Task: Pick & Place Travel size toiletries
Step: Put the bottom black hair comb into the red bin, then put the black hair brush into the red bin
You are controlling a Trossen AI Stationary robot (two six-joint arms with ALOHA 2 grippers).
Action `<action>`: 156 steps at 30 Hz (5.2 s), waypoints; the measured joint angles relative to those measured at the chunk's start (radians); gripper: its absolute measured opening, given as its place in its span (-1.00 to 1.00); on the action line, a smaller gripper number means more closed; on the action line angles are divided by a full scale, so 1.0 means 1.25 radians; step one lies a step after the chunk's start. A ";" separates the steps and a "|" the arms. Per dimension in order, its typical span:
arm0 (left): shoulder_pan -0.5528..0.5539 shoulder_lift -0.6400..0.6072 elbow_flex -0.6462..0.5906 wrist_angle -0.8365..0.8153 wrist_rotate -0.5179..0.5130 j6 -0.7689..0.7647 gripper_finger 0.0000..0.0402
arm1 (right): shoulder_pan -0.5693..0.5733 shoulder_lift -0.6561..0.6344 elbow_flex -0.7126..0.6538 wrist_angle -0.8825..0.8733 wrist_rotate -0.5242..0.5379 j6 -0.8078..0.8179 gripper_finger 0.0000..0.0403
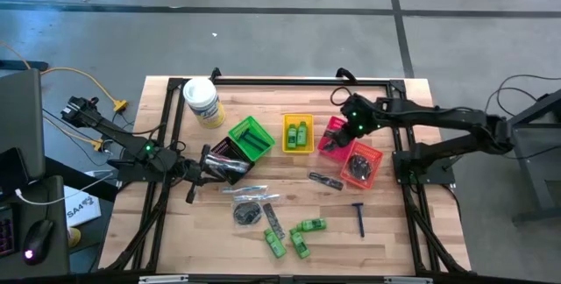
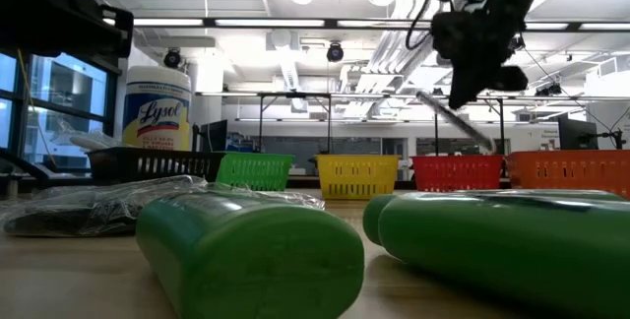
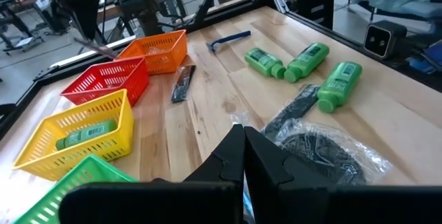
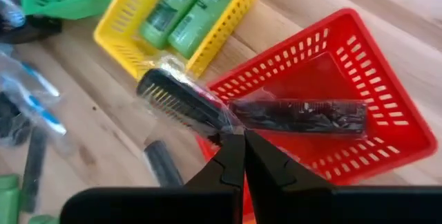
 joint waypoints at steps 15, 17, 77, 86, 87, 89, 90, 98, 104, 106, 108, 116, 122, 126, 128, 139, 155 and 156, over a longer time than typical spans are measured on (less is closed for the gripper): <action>0.000 0.000 0.000 0.007 0.004 -0.023 -1.00 | -0.083 0.006 -0.140 0.127 -0.022 0.032 -0.99; 0.000 0.000 0.000 0.007 0.004 -0.023 -1.00 | -0.088 0.006 -0.159 0.130 -0.024 0.039 -0.99; 0.000 -0.031 0.081 0.049 -0.231 0.121 -1.00 | 0.102 -0.415 -0.218 0.399 -0.207 -0.575 -0.96; 0.000 -0.312 0.080 -0.130 -0.313 0.049 -1.00 | 0.109 -0.615 -0.297 0.491 -0.210 -0.522 -0.96; 0.000 -0.346 0.081 -0.156 -0.305 0.044 -1.00 | 0.110 -0.634 -0.316 0.513 -0.210 -0.511 -0.96; 0.000 -0.402 0.074 -0.209 -0.288 0.040 -1.00 | 0.110 -0.668 -0.351 0.545 -0.211 -0.490 -0.96; 0.000 -0.406 0.065 -0.228 -0.290 0.041 -1.00 | 0.110 -0.683 -0.370 0.548 -0.207 -0.485 -0.96; 0.000 -0.371 0.021 -0.186 -0.282 0.061 -1.00 | 0.109 -0.750 -0.481 0.602 -0.160 -0.484 -0.96; 0.000 -0.377 -0.061 -0.088 -0.239 0.066 -1.00 | 0.109 -0.765 -0.534 0.636 -0.159 -0.488 -0.96; 0.000 -0.383 -0.087 -0.080 -0.242 0.064 -1.00 | 0.109 -0.766 -0.550 0.650 -0.160 -0.487 -0.96; 0.000 -0.385 -0.108 -0.056 -0.246 0.063 -1.00 | 0.109 -0.770 -0.571 0.676 -0.163 -0.486 -0.96; 0.000 -0.382 -0.135 -0.043 -0.248 0.042 -1.00 | 0.109 -0.776 -0.634 0.795 -0.145 -0.435 -0.96; 0.000 -0.382 -0.137 -0.042 -0.248 0.042 -1.00 | 0.109 -0.776 -0.635 0.780 -0.147 -0.406 -0.96; 0.000 -0.382 -0.138 -0.042 -0.248 0.036 -1.00 | 0.109 -0.776 -0.635 0.744 -0.147 -0.406 -0.96; 0.000 -0.382 -0.138 -0.042 -0.248 0.034 -1.00 | 0.109 -0.776 -0.635 0.727 -0.148 -0.406 -0.96; 0.000 -0.376 -0.139 -0.041 -0.247 0.005 -1.00 | 0.056 -0.776 -0.638 0.703 -0.107 -0.387 -0.98; 0.000 -0.298 -0.139 -0.042 -0.247 -0.029 -1.00 | 0.022 -0.776 -0.638 0.675 -0.190 -0.402 -0.97; 0.000 -0.297 -0.139 -0.042 -0.247 -0.037 -1.00 | 0.022 -0.776 -0.638 0.675 -0.190 -0.403 -0.97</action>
